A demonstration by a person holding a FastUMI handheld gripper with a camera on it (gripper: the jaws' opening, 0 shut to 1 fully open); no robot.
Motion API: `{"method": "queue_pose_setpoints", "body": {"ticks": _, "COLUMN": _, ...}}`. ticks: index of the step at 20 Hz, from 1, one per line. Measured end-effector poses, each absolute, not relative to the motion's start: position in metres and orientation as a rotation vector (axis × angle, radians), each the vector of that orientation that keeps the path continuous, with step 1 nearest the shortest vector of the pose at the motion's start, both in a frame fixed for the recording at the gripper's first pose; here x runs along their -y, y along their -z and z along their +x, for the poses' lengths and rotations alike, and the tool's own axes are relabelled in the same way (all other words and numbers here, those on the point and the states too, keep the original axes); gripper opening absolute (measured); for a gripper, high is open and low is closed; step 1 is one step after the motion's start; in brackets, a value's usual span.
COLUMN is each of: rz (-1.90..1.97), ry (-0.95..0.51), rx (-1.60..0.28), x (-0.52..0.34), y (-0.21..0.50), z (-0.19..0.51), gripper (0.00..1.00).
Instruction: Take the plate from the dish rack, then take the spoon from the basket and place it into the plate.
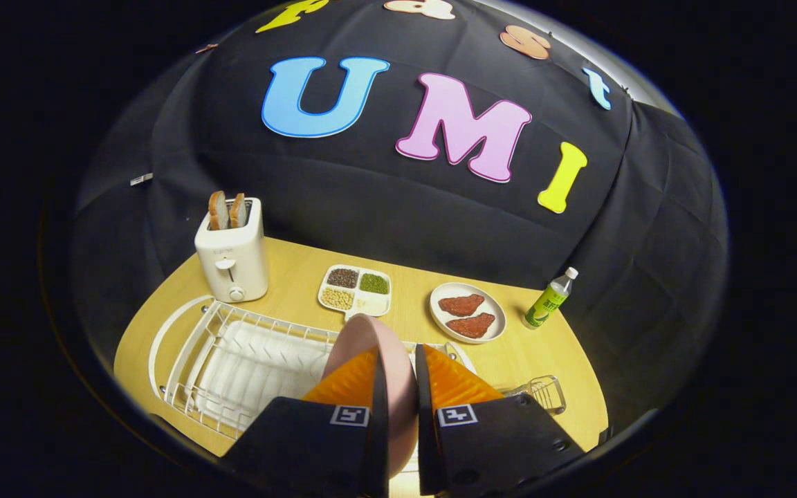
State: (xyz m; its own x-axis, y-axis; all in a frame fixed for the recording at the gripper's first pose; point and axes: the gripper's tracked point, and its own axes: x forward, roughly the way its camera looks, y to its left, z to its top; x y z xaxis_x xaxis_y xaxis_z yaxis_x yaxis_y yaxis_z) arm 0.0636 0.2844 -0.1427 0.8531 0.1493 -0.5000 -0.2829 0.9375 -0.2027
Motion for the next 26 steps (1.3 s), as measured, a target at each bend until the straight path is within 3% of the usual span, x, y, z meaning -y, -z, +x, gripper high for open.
{"method": "queue_pose_setpoints", "body": {"ticks": 4, "rz": -0.196, "ry": -0.292, "rx": -0.549, "x": -0.282, "y": 0.150, "z": 0.061, "gripper": 0.13}}
{"method": "queue_pose_setpoints", "body": {"ticks": 12, "rz": -0.061, "ry": -0.344, "rx": -0.594, "x": -0.250, "y": 0.149, "z": 0.048, "gripper": 0.13}}
{"method": "queue_pose_setpoints", "body": {"ticks": 19, "rz": 0.079, "ry": -0.449, "rx": -0.633, "x": -0.167, "y": 0.137, "z": 0.013, "gripper": 0.13}}
{"method": "queue_pose_setpoints", "body": {"ticks": 26, "rz": 0.105, "ry": -0.552, "rx": -0.748, "x": -0.062, "y": 0.180, "z": -0.043, "gripper": 0.13}}
